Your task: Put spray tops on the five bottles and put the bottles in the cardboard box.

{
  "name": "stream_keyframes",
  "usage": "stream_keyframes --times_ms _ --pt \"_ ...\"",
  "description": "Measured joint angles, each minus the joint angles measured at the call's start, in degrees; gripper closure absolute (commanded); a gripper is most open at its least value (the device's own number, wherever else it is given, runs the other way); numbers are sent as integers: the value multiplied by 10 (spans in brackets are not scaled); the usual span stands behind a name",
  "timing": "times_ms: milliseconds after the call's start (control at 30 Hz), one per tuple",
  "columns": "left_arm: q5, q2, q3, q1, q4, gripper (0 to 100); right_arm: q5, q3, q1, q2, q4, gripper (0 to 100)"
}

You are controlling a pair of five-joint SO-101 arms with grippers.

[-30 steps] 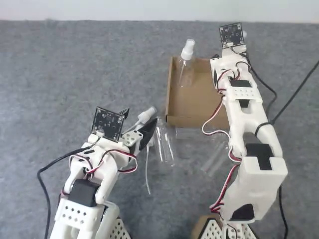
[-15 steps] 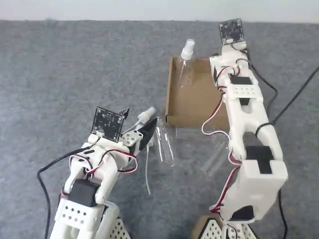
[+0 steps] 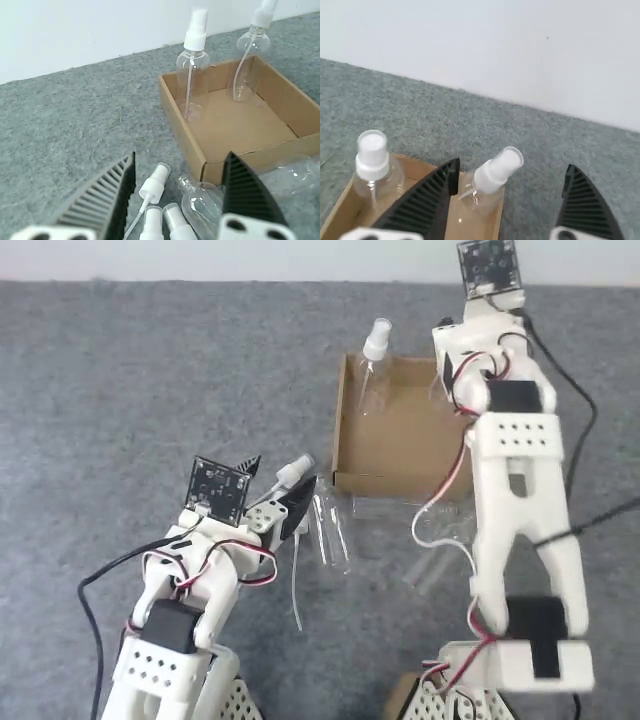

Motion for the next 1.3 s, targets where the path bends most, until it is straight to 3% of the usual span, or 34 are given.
stream_keyframes --times_ms 367,500,733,1000,1300 --pt "0 0 0 0 -1 739 0 2 -1 -179 246 720" --pt "0 0 0 0 -1 739 0 73 -3 -255 306 720" --pt "-1 0 0 0 -1 739 0 270 -1 -382 309 720" --pt "-1 0 0 0 -1 739 0 481 -4 -517 226 720" --pt "-1 0 0 0 -1 739 0 530 -4 -560 208 723"
